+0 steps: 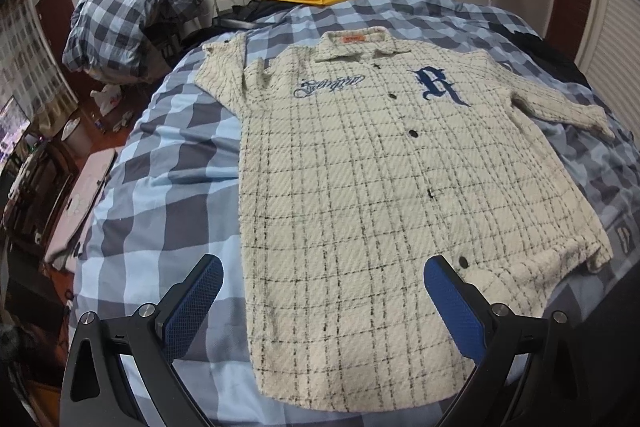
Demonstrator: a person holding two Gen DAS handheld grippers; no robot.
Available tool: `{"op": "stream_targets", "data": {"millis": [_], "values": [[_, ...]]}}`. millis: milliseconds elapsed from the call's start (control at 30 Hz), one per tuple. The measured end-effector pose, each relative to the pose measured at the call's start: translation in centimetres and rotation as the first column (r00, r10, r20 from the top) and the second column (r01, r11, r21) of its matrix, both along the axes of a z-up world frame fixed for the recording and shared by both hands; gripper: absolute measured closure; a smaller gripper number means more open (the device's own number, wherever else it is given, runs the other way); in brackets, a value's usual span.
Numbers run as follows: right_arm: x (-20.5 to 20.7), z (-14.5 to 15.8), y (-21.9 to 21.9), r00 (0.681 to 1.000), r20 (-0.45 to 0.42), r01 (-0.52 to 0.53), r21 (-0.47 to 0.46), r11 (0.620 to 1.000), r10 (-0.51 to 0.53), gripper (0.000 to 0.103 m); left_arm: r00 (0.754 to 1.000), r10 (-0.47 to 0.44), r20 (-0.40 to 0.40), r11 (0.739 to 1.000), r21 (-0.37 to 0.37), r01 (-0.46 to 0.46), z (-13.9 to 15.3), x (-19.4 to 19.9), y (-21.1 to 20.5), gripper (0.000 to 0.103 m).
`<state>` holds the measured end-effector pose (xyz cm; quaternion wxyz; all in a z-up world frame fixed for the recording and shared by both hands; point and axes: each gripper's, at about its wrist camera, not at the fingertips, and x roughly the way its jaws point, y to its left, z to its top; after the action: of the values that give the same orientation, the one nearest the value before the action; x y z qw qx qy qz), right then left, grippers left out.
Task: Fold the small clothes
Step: 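Grasp the sleeve cuff with the right tool and lift it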
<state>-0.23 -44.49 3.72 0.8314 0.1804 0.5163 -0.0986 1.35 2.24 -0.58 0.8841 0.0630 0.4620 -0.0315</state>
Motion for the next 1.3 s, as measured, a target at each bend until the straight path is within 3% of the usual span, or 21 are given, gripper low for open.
{"op": "stream_targets", "data": {"millis": [167,367,500,667,733,800,867,900,967,1067,1133,1300], "values": [[2.8,-3.2,-8.7,0.985,-0.067,0.162,0.091,0.983,-0.156,0.001,1.000,0.005,-0.020,1.000,0.023,-0.004,-0.8,0.2,0.0,0.001],[5.8,-6.2,-15.6,0.947,-0.107,0.315,0.122,0.941,-0.303,0.001,0.999,-0.004,-0.034,0.998,0.063,0.007,-1.4,0.6,-0.6,0.001],[7.2,-8.9,-19.1,0.890,-0.129,0.455,0.206,0.866,-0.437,0.001,0.999,-0.011,-0.048,0.997,0.070,0.015,-1.7,1.0,-0.9,0.001],[7.7,-11.7,-21.3,0.806,-0.109,0.570,0.408,0.713,-0.581,0.001,0.998,-0.014,-0.067,0.998,0.056,0.018,-2.0,1.7,-1.1,0.001],[8.3,-12.6,-21.3,0.797,-0.133,0.586,0.405,0.701,-0.589,0.001,0.997,-0.011,-0.073,0.998,0.056,0.015,-2.1,1.9,-1.1,0.001],[9.1,-13.3,-21.1,0.787,-0.151,0.604,0.384,0.698,-0.598,0.011,0.996,-0.005,-0.084,0.999,0.053,0.010,-2.3,2.1,-1.0,0.001],[9.3,-13.9,-21.0,0.774,-0.159,0.617,0.404,0.675,-0.612,0.045,0.995,-0.002,-0.095,0.999,0.044,0.006,-2.4,2.2,-0.9,0.001],[9.5,-14.1,-20.8,0.770,-0.162,0.620,0.420,0.663,-0.618,0.054,0.995,0.000,-0.101,0.999,0.040,0.004,-2.5,2.2,-0.8,0.001],[9.8,-13.7,-20.6,0.771,-0.151,0.618,0.413,0.669,-0.618,0.083,0.994,0.003,-0.105,0.999,0.034,0.001,-2.6,2.2,-0.8,0.001],[10.1,-10.2,-20.3,0.791,-0.012,0.579,0.339,0.742,-0.612,0.090,0.995,0.006,-0.098,1.000,0.027,-0.003,-2.2,2.2,-0.7,0.001],[10.2,-6.2,-19.7,0.798,0.115,0.543,0.287,0.789,-0.592,0.091,0.996,0.005,-0.087,1.000,0.021,-0.003,-1.9,2.1,-0.8,0.001],[12.1,4.1,-17.5,0.817,0.288,0.454,0.212,0.865,-0.499,0.091,0.999,-0.002,-0.046,1.000,-0.001,0.002,-0.7,1.4,-0.7,0.001]]}}
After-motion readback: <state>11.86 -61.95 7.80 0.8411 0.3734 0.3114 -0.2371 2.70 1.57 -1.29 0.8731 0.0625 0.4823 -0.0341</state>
